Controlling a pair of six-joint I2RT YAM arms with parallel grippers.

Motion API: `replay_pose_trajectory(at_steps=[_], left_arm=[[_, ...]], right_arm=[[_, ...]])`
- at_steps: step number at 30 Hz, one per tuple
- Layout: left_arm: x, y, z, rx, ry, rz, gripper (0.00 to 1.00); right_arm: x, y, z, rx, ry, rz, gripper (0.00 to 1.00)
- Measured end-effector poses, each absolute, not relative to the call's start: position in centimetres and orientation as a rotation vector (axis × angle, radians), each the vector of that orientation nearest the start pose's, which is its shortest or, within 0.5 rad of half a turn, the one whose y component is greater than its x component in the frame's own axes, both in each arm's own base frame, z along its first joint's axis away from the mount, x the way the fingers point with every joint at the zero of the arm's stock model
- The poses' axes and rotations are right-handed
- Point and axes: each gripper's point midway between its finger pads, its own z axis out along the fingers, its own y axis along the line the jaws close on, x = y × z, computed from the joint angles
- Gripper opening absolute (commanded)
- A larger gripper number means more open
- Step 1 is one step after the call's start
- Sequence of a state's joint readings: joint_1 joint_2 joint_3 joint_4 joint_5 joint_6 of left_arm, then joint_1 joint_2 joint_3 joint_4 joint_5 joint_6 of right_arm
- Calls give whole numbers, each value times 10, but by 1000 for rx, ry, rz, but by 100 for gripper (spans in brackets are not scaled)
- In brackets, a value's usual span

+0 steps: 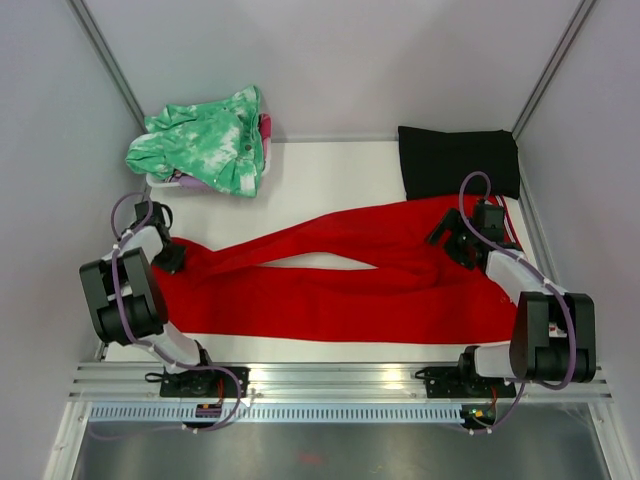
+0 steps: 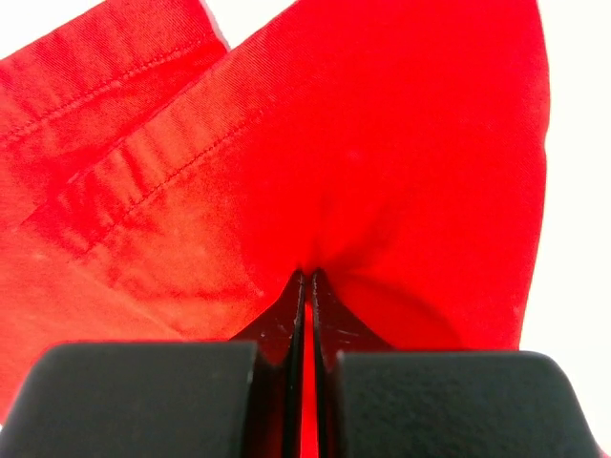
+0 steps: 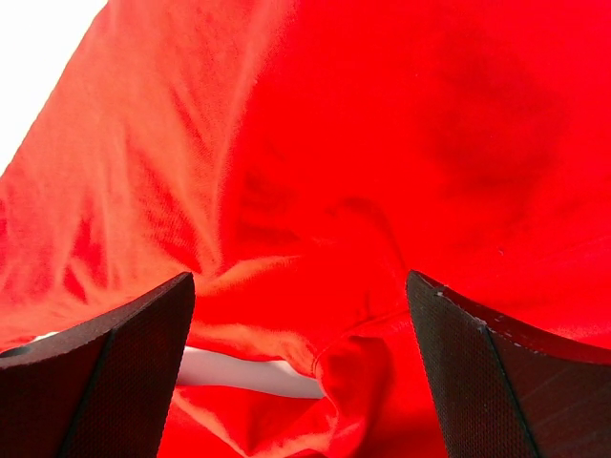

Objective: Fold and stack the trousers
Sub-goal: Flatten the trousers out

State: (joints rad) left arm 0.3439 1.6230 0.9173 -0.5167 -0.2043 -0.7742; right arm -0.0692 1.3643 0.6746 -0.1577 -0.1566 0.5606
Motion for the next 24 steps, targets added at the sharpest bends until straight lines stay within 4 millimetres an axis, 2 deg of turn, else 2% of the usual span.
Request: replay_pose_trajectory(at_steps=[4, 7, 10, 12, 14, 16, 17, 18, 19, 20, 21, 22, 24], left_arm=[[300, 118, 34, -1443, 2283, 167, 2], [318, 126, 68, -1358, 2206, 141, 2], [346, 137, 110, -1253, 2079, 103, 2], [361, 142, 129, -1194, 2006, 85, 2], [370, 145, 138, -1155, 1974, 71, 2], [376, 146, 136, -1137, 1979, 68, 2], [378, 147, 132, -1139, 1995, 73, 6], [379, 148, 128, -1144, 2011, 80, 17], [381, 149, 122, -1147, 2029, 89, 55], [382, 151, 115, -1148, 2050, 104, 79], [382, 153, 108, -1161, 2065, 116, 96], [379, 156, 101, -1180, 2079, 130, 100], [370, 161, 89, -1254, 2094, 144, 100]], right_arm=[[331, 25, 64, 698, 2323, 410, 98], [332, 24, 69, 704, 2305, 402, 98], [332, 23, 68, 723, 2303, 404, 98], [333, 25, 67, 736, 2304, 410, 98], [333, 26, 65, 742, 2311, 411, 98], [333, 27, 63, 741, 2324, 405, 98], [334, 28, 62, 738, 2329, 400, 98], [334, 28, 62, 738, 2334, 394, 98], [335, 28, 61, 737, 2337, 391, 98], [335, 28, 61, 735, 2339, 388, 98], [334, 29, 60, 735, 2344, 385, 98], [333, 30, 58, 735, 2350, 383, 98], [332, 31, 55, 735, 2363, 379, 98]])
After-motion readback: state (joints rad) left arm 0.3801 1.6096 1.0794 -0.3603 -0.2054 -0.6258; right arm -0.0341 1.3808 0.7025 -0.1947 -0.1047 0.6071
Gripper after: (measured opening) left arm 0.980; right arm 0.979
